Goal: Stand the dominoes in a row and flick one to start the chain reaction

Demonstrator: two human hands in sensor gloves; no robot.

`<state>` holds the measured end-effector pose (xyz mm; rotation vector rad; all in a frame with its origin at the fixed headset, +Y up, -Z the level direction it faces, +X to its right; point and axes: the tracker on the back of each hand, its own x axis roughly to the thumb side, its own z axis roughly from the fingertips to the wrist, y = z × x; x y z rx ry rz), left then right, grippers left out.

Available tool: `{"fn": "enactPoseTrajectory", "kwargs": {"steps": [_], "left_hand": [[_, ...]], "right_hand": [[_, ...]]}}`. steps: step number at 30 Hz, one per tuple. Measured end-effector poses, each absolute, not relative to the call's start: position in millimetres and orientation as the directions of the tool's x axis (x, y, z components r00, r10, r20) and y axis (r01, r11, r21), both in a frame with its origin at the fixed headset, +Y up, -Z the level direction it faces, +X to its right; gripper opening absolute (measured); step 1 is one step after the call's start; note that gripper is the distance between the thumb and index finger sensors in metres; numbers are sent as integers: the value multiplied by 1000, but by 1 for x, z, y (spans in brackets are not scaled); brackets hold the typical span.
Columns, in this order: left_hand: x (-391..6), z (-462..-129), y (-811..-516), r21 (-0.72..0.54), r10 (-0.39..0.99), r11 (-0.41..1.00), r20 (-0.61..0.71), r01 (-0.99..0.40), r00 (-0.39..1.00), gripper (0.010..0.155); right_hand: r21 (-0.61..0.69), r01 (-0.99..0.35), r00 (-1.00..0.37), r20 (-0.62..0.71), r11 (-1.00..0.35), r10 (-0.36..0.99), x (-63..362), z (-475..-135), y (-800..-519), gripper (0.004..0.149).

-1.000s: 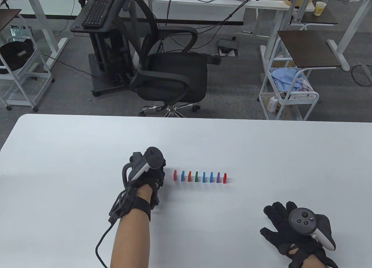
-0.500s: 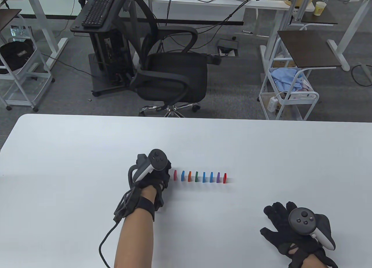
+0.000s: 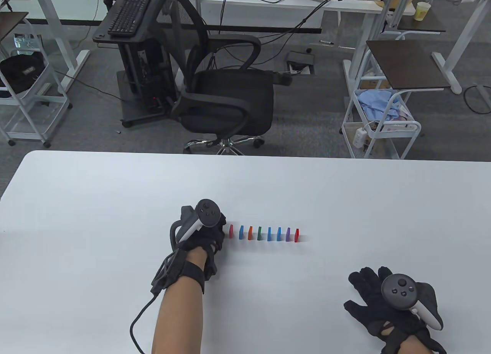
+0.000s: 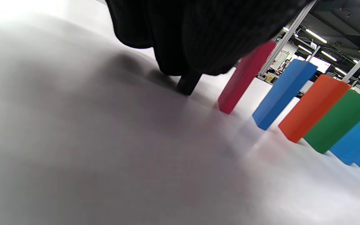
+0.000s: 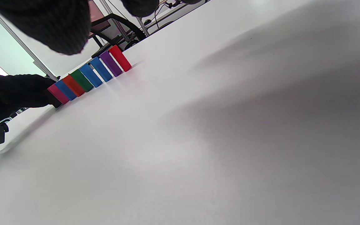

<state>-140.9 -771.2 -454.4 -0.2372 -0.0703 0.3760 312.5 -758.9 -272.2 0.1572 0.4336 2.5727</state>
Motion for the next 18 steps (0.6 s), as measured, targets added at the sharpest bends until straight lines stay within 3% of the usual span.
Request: {"fn": "enactPoseTrajectory", "kwargs": {"steps": [9,18], "left_hand": [[-142,-452,-770,-252,377,899,22,-359,926,58],[-145,-449,-770,-258,337,911,12,-323,941,68]], "right_hand": [[341,-476,-858,26,-811,514,312,-273,-759,72],[350,-475,-857,25,-808,515,311,-273,-760,72]]}}
